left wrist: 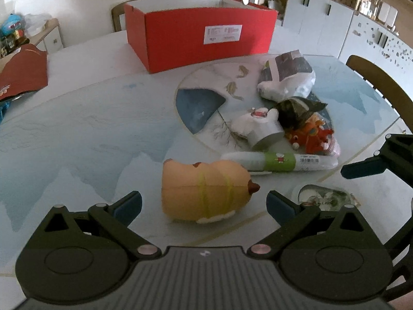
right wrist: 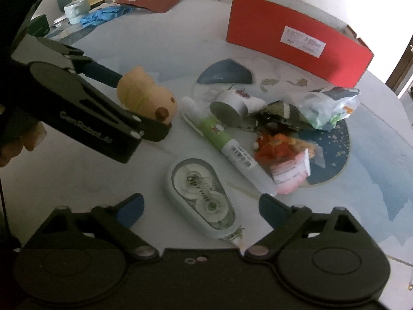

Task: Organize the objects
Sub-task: 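Reach both grippers back toward the pile of items on the table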

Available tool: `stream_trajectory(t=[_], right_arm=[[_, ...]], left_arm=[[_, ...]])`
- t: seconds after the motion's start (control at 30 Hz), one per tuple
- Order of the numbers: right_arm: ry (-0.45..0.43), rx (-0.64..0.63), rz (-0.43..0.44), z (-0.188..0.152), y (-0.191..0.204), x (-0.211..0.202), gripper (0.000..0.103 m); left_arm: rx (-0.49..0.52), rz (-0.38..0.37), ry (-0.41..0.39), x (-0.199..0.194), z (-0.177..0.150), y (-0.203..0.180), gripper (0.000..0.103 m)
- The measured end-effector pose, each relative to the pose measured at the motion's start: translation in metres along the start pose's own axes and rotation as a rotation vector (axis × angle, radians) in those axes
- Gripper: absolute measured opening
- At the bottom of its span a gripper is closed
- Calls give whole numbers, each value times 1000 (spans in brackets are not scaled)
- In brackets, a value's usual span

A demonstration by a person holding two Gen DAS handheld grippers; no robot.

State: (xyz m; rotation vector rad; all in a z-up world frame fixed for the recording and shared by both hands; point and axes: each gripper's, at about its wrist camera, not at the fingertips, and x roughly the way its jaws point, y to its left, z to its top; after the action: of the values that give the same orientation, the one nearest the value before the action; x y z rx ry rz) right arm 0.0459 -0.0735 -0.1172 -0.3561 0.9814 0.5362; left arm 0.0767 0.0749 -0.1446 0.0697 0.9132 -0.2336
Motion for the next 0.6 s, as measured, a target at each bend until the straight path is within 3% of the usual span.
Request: stream_trajectory(t=[0.27, 0.5, 0.6], right_arm=[[3, 55, 41, 2, -7, 6, 80], [-14, 48, 47, 3, -7, 5, 63], [-17, 55, 52, 3, -9, 5, 62]], left_arm=[[25, 8, 2, 6, -2, -1, 103], [21, 20, -28, 4, 1, -1, 102], [35, 22, -36, 2, 1, -2, 102]])
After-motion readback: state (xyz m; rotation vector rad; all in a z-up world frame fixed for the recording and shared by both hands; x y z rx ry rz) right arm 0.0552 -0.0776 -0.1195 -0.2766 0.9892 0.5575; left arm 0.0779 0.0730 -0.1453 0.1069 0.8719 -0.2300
